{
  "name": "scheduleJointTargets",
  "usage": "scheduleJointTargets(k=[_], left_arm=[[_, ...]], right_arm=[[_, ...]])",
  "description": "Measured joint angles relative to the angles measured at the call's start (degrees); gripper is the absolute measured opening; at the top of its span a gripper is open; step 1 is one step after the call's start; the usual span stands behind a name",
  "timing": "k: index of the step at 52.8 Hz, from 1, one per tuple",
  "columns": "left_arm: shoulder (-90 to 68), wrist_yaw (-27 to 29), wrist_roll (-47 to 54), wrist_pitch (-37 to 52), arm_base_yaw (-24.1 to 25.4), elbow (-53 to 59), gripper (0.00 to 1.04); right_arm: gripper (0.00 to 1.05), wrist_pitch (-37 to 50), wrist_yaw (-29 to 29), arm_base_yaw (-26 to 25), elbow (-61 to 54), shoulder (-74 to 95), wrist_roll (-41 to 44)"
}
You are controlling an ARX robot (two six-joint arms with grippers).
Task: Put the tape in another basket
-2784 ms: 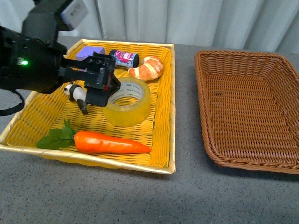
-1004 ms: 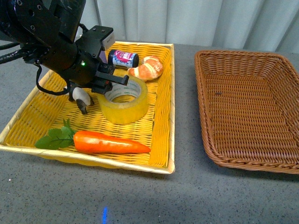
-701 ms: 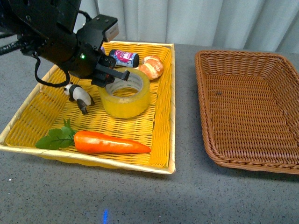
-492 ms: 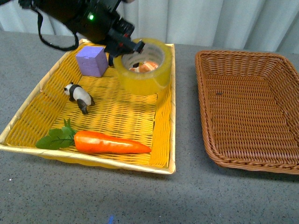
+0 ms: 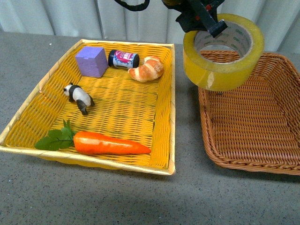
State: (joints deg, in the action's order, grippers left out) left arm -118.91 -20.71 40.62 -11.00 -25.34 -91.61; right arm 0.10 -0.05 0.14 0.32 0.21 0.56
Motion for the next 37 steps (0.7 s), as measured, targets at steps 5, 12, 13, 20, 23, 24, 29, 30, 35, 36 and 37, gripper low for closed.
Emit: scheduleJointTargets(k=[5,12,13,20,23,24,29,30,35,36,37], left_arm=[[-0.07,0.07,0.57,-0.66,0.00,-0.61,0.16],[-0.20,0.13,0.98,-0.68,0.22,-0.63,0.16],[-0.24,0.13,0.98,-0.68,0.22,-0.63,0.16],[-0.37,0.20,1.29,-0.74,0.48,-0.63,0.16],[-0.37,0.15,1.29,-0.74,0.48,-0.66,0.16],[-0.37,0.15,1.29,-0.74,0.48,-0.66,0.16],[-0.46,0.17,1.33,-0.74,0.48,-0.66,0.16],[-0.48,0.17,1.33,-0.74,0.48,-0.66,0.16],[-0.48,0.15,1.33,-0.74,0.44,-0.66,0.16],[-0.48,0.13,1.33,-0.74,0.42,-0.66,0.16],[-0.48,0.13,1.33,-0.74,0.42,-0.66,0.16]], right_arm=[[0.96,0.00,-0.02,0.00,0.00,0.00,0.00],[0.96,0.00,0.00,0.00,0.00,0.00,0.00],[0.96,0.00,0.00,0.00,0.00,0.00,0.00],[0.96,-11.54,3.54,2.51,4.79,9.16,12.46],[0.96,-9.79,1.62,2.54,5.01,12.57,16.81],[0.96,-8.68,0.70,2.29,5.27,14.03,17.81],[0.96,-2.93,-2.34,0.61,8.09,21.27,20.04],[0.96,-1.29,-2.99,0.26,9.07,23.34,20.24],[0.96,5.77,-5.38,-0.70,13.68,33.64,20.61],[0.96,6.36,-5.70,-0.76,14.25,34.80,20.57],[0.96,7.37,-6.19,-0.83,15.43,37.20,20.44]])
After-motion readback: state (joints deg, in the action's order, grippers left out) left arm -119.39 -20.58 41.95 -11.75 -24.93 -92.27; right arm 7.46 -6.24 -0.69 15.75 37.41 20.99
